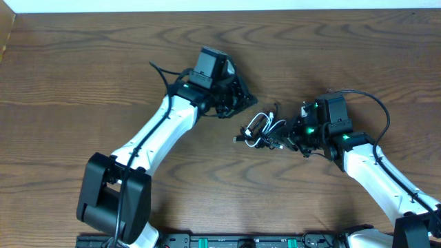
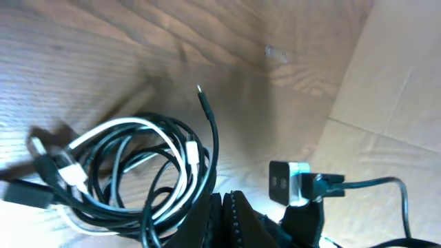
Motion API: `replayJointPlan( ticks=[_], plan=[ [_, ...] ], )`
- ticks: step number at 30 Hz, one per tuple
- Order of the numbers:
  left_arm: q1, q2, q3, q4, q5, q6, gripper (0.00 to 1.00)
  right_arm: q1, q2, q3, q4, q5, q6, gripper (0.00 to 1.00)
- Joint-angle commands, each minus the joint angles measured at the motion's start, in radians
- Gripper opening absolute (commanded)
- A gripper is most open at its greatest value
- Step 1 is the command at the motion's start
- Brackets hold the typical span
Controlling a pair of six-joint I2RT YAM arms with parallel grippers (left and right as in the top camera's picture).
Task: Untangle cables
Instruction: 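Close the right gripper on cable loops next to the left gripper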
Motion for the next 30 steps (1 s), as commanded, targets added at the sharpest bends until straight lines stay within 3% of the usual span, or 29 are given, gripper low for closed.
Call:
replayJointPlan(
  ticks=[1, 13, 14, 17, 19, 25, 30],
  plan=[
    [0.033, -0.011, 0.0, -0.019, 0.048, 0.057, 0.07, 0.003, 0.002, 0.011, -0.023, 0.097, -0.062, 0.01],
    [0.024, -0.011, 0.0, -0.074, -0.05, 0.068, 0.07, 0.003, 0.002, 0.011, 0.021, 0.143, -0.062, 0.04],
    [0.021, -0.011, 0.0, -0.079, -0.054, 0.069, 0.07, 0.003, 0.002, 0.011, 0.032, 0.133, -0.062, 0.08],
    [0.02, -0.011, 0.0, -0.093, -0.054, 0.108, 0.07, 0.003, 0.002, 0.011, 0.093, 0.068, -0.063, 0.39],
    [0.02, -0.011, 0.0, -0.106, -0.054, 0.132, 0.07, 0.003, 0.002, 0.011, 0.128, 0.042, -0.062, 0.43],
    [0.021, -0.011, 0.0, -0.112, -0.053, 0.159, 0.08, 0.003, 0.002, 0.011, 0.184, -0.038, -0.002, 0.47],
    [0.021, -0.011, 0.0, -0.111, -0.054, 0.159, 0.07, 0.002, 0.002, 0.011, 0.211, -0.112, 0.1, 0.41]
  ],
)
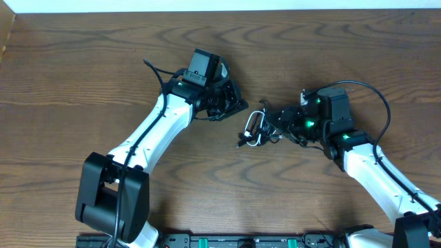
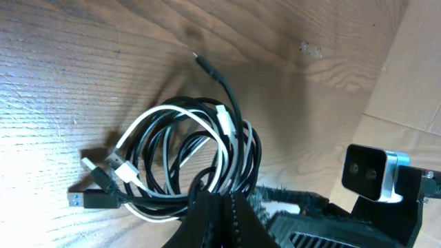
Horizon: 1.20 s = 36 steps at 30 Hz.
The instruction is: Untangle cables
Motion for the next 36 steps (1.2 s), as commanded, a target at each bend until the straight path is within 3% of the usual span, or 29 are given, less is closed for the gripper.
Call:
replayJointPlan(
  ticks=[1, 12, 19, 23, 29, 35, 36],
  plan=[
    [0.003, -0.011, 0.001, -0.002, -0.009, 0.025, 0.08, 0.002, 0.002, 0.008, 0.008, -0.089, 0.09, 0.39],
    [0.002, -0.011, 0.001, -0.097, -0.01, 0.016, 0.08, 0.002, 0.002, 0.008, -0.039, 0.011, 0.012, 0.31],
    [0.0, -0.011, 0.0, -0.162, -0.014, 0.009, 0.07, 0.003, 0.002, 0.008, -0.137, 0.132, 0.005, 0.16],
    [-0.019, -0.011, -0.002, -0.165, -0.079, -0.1, 0.08, 0.014, 0.002, 0.007, -0.136, 0.134, 0.002, 0.01],
    [-0.094, -0.011, -0.002, -0.164, -0.143, -0.237, 0.09, 0.018, 0.002, 0.007, -0.123, 0.118, 0.013, 0.01],
    [-0.148, -0.011, -0.002, -0.161, -0.147, -0.349, 0.17, 0.018, 0.002, 0.007, -0.077, 0.085, 0.037, 0.01],
    [-0.154, -0.011, -0.002, -0.161, -0.147, -0.365, 0.22, 0.018, 0.002, 0.007, -0.073, 0.085, 0.037, 0.01]
  ],
)
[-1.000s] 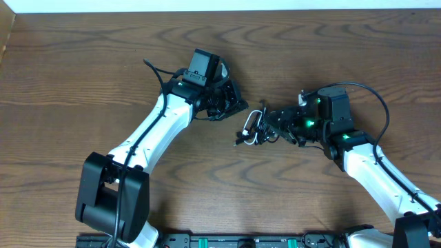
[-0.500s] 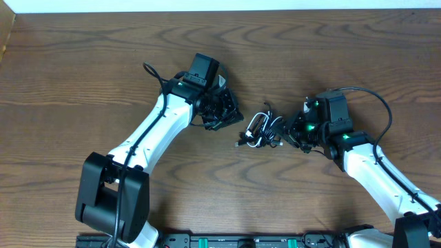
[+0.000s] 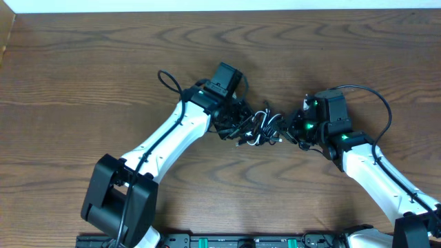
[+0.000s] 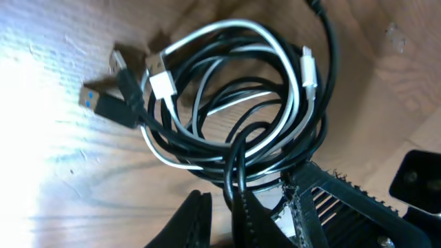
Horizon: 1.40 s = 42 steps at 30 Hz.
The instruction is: Untangle cables
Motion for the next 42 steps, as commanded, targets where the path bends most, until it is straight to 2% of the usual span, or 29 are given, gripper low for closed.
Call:
replayJointPlan(
  ticks=[1, 8, 21, 27, 33, 42],
  plan=[
    [-0.02, -0.011, -0.002, -0.003, -0.026, -0.105, 0.25, 0.006, 0.002, 0.007, 0.013, -0.021, 0.014, 0.01],
    [-0.047, -0.011, -0.002, 0.019, -0.03, -0.179, 0.34, 0.006, 0.002, 0.007, 0.013, -0.021, 0.014, 0.01],
    [-0.131, -0.011, -0.002, 0.043, -0.166, -0.266, 0.36, 0.006, 0.002, 0.007, 0.013, -0.021, 0.018, 0.01],
    [-0.15, 0.001, -0.002, 0.064, -0.21, -0.302, 0.41, 0.006, 0.002, 0.007, 0.013, -0.021, 0.037, 0.01],
    [-0.15, 0.045, -0.002, 0.101, -0.204, -0.31, 0.41, 0.006, 0.002, 0.007, 0.013, -0.021, 0.037, 0.01],
    [-0.15, 0.066, -0.002, 0.111, -0.203, -0.309, 0.31, 0.006, 0.002, 0.007, 0.017, -0.021, 0.048, 0.01]
  ],
)
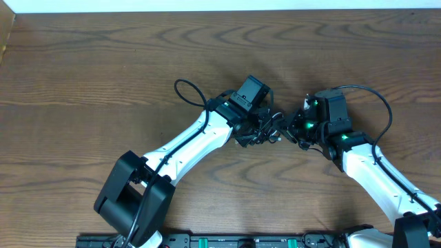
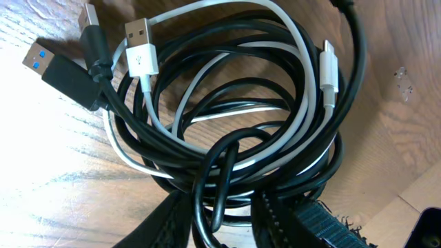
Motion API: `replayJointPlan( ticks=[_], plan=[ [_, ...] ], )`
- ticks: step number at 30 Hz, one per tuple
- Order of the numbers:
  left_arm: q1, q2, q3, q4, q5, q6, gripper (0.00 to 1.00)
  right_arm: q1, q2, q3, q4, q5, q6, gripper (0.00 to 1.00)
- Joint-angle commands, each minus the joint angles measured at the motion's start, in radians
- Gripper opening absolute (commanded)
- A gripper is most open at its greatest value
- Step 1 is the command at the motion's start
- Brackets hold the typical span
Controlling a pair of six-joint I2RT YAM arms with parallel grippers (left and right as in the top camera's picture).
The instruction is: Untangle cables
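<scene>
A bundle of black and white cables [image 1: 271, 128] lies coiled on the wooden table between both arms. In the left wrist view the coil [image 2: 227, 103] fills the frame, with a black blue-tipped USB plug [image 2: 58, 65] and a white USB plug [image 2: 138, 34] at its upper left. My left gripper [image 2: 217, 210] is open, and a black loop hangs between its fingers [image 2: 165, 220]. My right gripper [image 1: 294, 131] is at the bundle's right edge. It seems shut on the cables, though its jaws are hidden.
The wooden table [image 1: 103, 69] stretches wide on all sides of the bundle. The left arm's own black cable [image 1: 185, 89] loops out behind its wrist. A pale board [image 2: 413, 117] lies beyond the coil in the left wrist view.
My left gripper has moved right, further onto the bundle, and its fingers stand wider apart around a black loop. The right gripper and the bundle have hardly moved.
At first my left gripper was shut, to the left of the bundle held by the right gripper. The right gripper then had the bundle shifted slightly up and left. Later the left gripper stood at the coil, slightly open. Now it is open wide astride a loop.
</scene>
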Motion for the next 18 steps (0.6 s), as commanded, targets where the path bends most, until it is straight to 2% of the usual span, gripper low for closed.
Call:
replayJointPlan(
  ticks=[1, 7, 10, 11, 14, 18],
  plan=[
    [-0.001, 0.015, -0.002, 0.001, -0.011, -0.002, 0.31, 0.005, 0.002, 0.007, 0.007, -0.026, 0.026, 0.01],
    [-0.01, 0.015, -0.002, -0.002, -0.016, -0.002, 0.3, 0.005, 0.002, 0.007, 0.025, -0.026, 0.063, 0.01],
    [-0.009, 0.015, -0.002, 0.005, -0.028, -0.002, 0.11, 0.005, 0.002, 0.007, 0.026, -0.026, 0.068, 0.01],
    [-0.01, 0.015, -0.002, 0.006, -0.038, -0.001, 0.08, 0.005, 0.002, 0.007, 0.026, -0.026, 0.068, 0.01],
    [-0.009, 0.015, -0.002, 0.013, -0.038, 0.023, 0.08, 0.005, 0.002, 0.007, 0.023, -0.026, 0.067, 0.01],
    [-0.007, 0.015, -0.002, 0.021, -0.034, 0.115, 0.07, 0.005, 0.002, 0.007, 0.017, -0.026, 0.035, 0.01]
  ],
)
